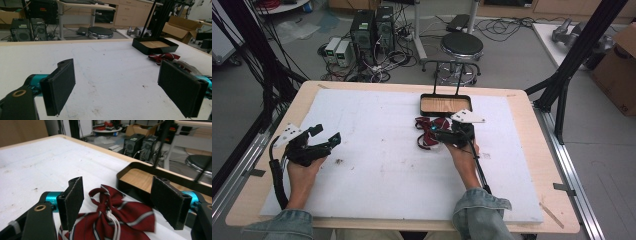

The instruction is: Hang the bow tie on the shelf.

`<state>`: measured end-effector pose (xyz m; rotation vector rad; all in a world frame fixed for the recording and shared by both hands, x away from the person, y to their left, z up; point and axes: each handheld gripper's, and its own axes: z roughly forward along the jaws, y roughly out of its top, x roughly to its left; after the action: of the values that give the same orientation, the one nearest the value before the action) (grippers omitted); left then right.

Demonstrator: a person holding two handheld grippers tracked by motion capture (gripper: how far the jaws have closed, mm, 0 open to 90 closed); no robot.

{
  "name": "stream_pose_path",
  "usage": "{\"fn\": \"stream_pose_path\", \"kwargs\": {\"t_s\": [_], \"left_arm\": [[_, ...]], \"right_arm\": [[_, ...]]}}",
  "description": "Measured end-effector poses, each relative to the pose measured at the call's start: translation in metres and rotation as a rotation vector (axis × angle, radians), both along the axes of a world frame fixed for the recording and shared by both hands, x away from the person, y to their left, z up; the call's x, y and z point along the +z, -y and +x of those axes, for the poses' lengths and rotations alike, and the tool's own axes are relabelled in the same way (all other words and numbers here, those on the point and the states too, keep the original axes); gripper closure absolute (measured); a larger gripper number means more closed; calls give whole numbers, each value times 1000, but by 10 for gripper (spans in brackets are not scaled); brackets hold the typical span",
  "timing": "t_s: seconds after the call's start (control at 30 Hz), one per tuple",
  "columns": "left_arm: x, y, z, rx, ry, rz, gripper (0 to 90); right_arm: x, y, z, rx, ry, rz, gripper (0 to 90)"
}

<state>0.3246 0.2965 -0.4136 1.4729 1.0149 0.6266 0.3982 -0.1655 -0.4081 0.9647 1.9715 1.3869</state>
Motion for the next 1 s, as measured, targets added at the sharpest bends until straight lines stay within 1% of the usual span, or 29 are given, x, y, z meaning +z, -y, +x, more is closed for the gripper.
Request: {"fn": "stream_pose_path", "kwargs": {"t_s": [0.07,0.1,0.17,0.2,0.27,0.3,0.33,0.37,0.4,0.47,0.5,0.57,0.63,0.7,0.77,0.8,0.87,0.9,0.93,1.0], "left_arm": [[0,0,0,-1,1,-3,147],[0,-1,0,1,2,-3,147],[0,-1,0,1,2,-2,147],[0,-1,0,0,3,-5,147],[0,-2,0,1,2,-3,147],[0,-2,0,1,2,-4,147],[0,-2,0,2,2,-7,147],[0,-2,0,3,1,-5,147],[0,-2,0,3,1,-5,147],[0,-1,0,2,2,-10,147],[0,-1,0,3,2,-9,147],[0,-1,1,2,1,-11,147],[-1,-1,1,2,1,-9,147],[-1,-1,1,1,0,-8,147],[-1,-1,1,3,0,-8,147],[-1,-1,1,2,-1,-9,147],[-1,-1,1,3,0,-8,147],[-1,-1,1,3,0,-8,148],[-1,-1,1,2,0,-6,148],[-1,-1,1,1,0,-8,148]], "right_arm": [[-2,-4,3,5,-6,-4,285],[-4,-7,6,12,-18,-10,290],[-8,-15,11,29,-43,-31,319],[-11,-21,15,40,-60,-55,342],[-13,-23,16,44,-67,-61,345],[-17,-29,20,49,-75,-87,361],[-17,-29,20,49,-75,-87,361],[-22,-32,23,51,-92,-111,375],[-22,-32,23,51,-92,-111,375],[-26,-33,27,46,-115,-122,379],[-31,-33,31,41,-136,-134,409],[-34,-33,33,38,-154,-144,416],[-36,-33,34,38,-162,-150,424],[-40,-33,37,32,-183,-168,449],[-40,-34,37,36,-187,-170,461],[-40,-35,38,40,-196,-175,475],[-41,-37,40,43,-216,-195,493],[-42,-39,42,50,-235,-223,521],[-42,-39,42,50,-235,-223,521],[-42,-42,44,59,-257,-248,571]]}}
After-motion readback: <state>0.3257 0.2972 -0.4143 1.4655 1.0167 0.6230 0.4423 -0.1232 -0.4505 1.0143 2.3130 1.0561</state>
